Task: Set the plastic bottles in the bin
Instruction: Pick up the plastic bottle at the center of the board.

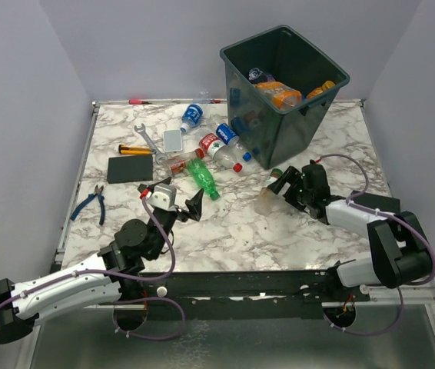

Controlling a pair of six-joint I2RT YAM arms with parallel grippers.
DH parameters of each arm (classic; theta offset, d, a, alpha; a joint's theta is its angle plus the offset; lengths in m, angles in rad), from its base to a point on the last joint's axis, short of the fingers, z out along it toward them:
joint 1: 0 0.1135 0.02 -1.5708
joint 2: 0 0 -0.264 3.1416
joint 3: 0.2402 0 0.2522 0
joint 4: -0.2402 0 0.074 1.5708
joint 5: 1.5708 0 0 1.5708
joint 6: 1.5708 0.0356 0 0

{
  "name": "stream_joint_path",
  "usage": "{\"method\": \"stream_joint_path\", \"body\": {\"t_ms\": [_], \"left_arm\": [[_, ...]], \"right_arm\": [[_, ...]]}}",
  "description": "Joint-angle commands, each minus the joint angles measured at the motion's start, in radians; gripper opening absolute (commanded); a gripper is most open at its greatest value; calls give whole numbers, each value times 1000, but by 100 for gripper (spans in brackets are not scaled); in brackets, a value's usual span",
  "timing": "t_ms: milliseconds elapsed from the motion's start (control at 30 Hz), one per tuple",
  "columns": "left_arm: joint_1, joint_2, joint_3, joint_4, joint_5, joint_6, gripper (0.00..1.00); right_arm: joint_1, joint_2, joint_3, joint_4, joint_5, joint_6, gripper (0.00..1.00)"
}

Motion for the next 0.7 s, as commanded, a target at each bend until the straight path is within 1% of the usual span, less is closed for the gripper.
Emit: {"method": "stream_joint_path", "body": {"t_ms": [0,233,300,367,467,500,600,667], "left_arm": [[-8,21,5,-14,-16,10,99],[-16,39,14,-22,5,3,99],[-16,50,16,-22,18,-3,99],[-16,62,18,-23,25,-8,99],[-16,76,22,-25,33,-10,99],[-16,79,24,-25,33,-11,99],[-16,84,29,-27,35,-11,99],[-16,83,31,-29,35,-13,99]], "right_arm": [[29,59,-22,53,5,21,87],[58,182,13,103,19,46,85],[64,219,22,129,14,61,81],[72,255,27,154,5,74,75],[85,278,4,194,-2,96,60],[86,274,-12,209,-5,101,55],[88,235,-60,224,-14,103,45],[88,181,-101,230,-22,96,41]]}}
